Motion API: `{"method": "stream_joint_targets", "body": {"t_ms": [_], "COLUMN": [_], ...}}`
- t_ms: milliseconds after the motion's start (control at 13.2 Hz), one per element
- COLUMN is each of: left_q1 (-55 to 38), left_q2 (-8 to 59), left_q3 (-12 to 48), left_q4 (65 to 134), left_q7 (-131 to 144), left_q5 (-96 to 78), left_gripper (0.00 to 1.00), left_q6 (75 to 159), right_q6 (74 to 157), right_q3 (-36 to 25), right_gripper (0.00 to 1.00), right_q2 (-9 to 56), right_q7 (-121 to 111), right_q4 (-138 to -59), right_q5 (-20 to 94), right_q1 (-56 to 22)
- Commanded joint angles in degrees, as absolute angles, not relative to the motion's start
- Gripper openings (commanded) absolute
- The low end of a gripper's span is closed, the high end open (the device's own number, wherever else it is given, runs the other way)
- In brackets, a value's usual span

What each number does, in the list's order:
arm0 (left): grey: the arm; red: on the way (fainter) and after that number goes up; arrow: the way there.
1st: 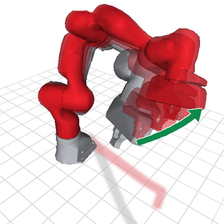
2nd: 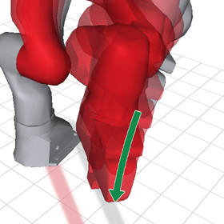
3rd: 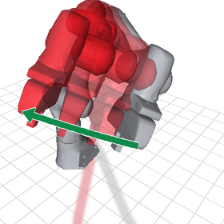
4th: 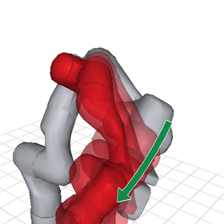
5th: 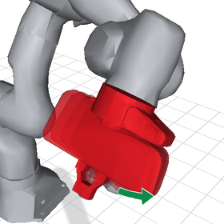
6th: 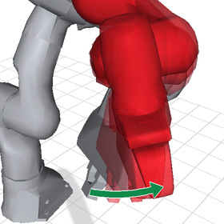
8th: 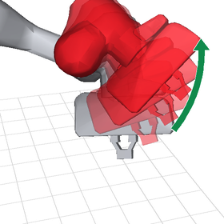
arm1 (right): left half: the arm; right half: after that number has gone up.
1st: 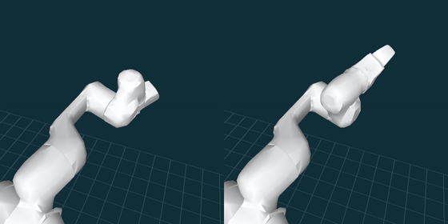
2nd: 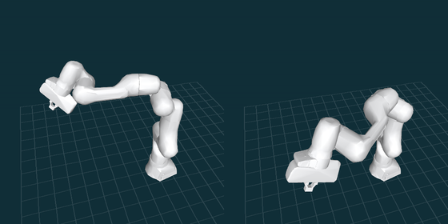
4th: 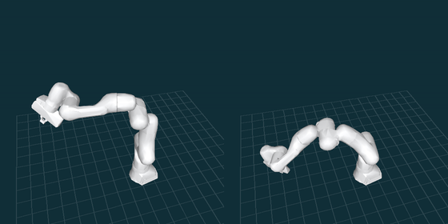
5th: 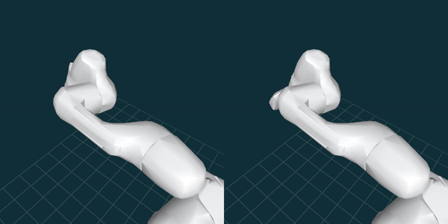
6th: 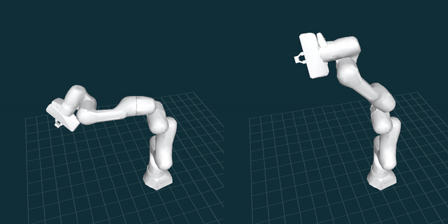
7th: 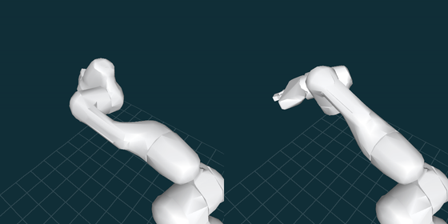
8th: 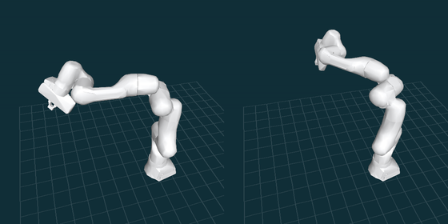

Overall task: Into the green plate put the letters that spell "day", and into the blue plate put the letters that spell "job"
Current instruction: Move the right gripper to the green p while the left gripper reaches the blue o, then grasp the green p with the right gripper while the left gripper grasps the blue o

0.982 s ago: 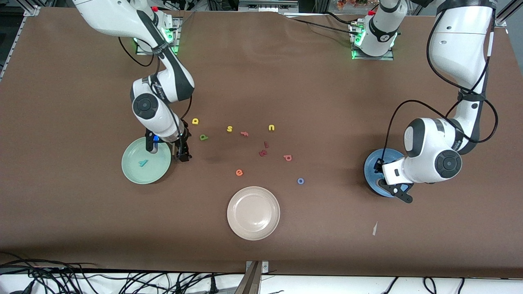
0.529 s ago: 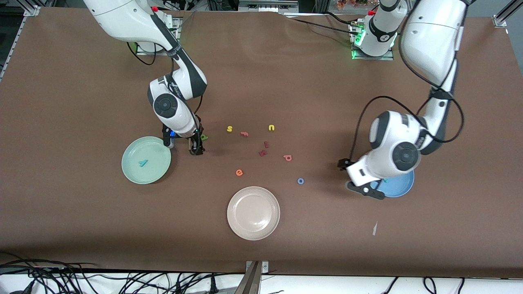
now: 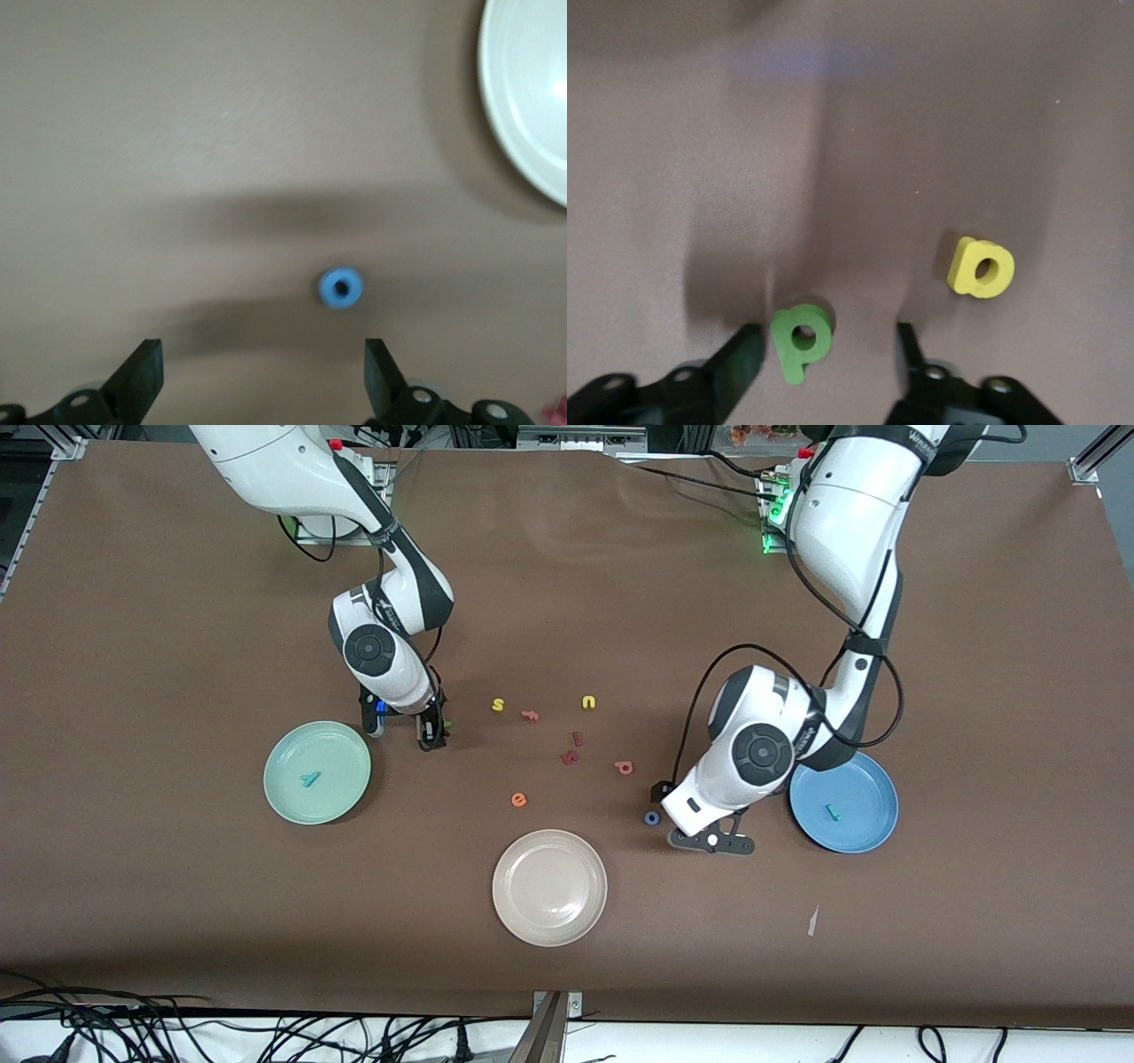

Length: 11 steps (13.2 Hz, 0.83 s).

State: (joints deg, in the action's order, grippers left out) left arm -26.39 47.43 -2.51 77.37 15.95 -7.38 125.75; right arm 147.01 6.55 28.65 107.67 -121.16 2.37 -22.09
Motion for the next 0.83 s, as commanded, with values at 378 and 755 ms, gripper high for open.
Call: {"method": "stream_joint_targets", "body": {"t_ms": [378,755], "left_q1": [-29.9,-31.0], "left_q2": [53.5,54.8], "left_q3": [-3.3,-3.6], "left_q4": [74.0,74.2], "left_q7": [19.7,19.7], "left_q5": [-8.1,-7.6], "left_gripper": [0.98,0.78], "left_q6": [132.4,132.6], "right_q6": [142.5,134.1], "right_q3": [3.7,-8.4], "right_gripper": [0.0,0.0], "right_q2": [25.0,23.3], "right_q7": [108.4,97.8], "right_q4": [-121.4,-118.0], "right_q5": [2.9,0.5], "right_q1": [-22.1,-21.2]}}
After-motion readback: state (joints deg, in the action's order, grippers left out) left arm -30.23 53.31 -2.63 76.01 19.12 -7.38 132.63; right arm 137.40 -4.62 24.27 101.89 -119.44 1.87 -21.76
